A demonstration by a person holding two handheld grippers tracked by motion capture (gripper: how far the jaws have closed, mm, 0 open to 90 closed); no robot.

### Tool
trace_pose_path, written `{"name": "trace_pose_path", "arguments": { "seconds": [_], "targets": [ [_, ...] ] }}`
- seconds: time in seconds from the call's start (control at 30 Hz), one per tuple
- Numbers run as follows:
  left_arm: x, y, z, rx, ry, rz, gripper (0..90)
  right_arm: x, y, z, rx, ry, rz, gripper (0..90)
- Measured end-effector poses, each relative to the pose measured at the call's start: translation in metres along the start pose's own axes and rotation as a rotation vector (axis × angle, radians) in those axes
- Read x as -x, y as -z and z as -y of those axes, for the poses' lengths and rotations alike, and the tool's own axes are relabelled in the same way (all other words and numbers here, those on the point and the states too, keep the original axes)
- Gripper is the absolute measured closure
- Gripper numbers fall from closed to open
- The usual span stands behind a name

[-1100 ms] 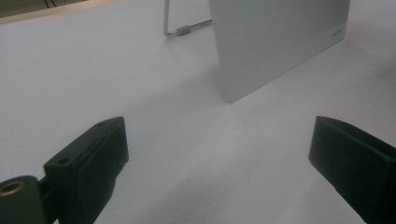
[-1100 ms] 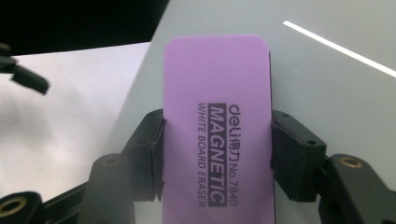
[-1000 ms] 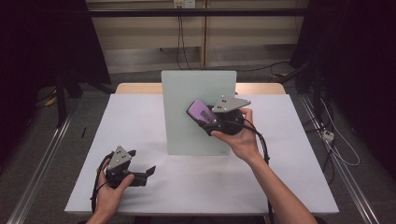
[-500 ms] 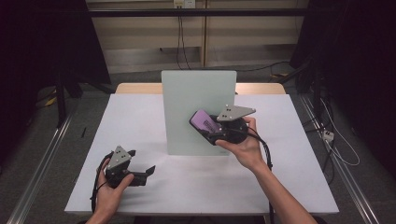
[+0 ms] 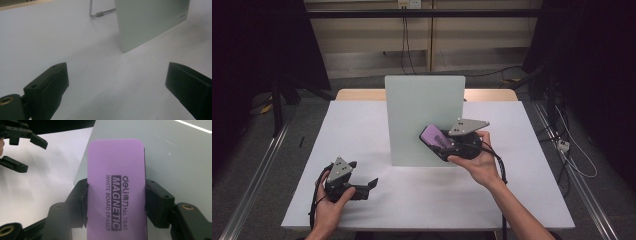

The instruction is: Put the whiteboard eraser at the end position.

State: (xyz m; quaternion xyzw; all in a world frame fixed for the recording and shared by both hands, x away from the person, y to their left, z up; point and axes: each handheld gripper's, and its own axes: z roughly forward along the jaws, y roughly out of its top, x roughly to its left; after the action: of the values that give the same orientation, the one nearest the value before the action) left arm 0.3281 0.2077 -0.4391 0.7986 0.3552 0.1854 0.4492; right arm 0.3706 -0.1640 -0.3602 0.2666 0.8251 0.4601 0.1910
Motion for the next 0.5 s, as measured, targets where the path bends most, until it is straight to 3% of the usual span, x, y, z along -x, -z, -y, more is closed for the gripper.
{"name": "trace_pose_path", "arguments": {
  "seconds": [0.27, 0.5],
  "targets": [
    [-0.002, 0.0, 0.002, -0.001, 0.013, 0.006, 4.7, 0.003, 0.002, 0.01, -0.027, -0.025, -0.017, 41.8],
    [-0.001, 0.0, 0.001, -0.001, 0.011, 0.006, 4.7, 0.0, 0.003, 0.014, -0.044, -0.018, -0.037, 41.8]
  ]
}}
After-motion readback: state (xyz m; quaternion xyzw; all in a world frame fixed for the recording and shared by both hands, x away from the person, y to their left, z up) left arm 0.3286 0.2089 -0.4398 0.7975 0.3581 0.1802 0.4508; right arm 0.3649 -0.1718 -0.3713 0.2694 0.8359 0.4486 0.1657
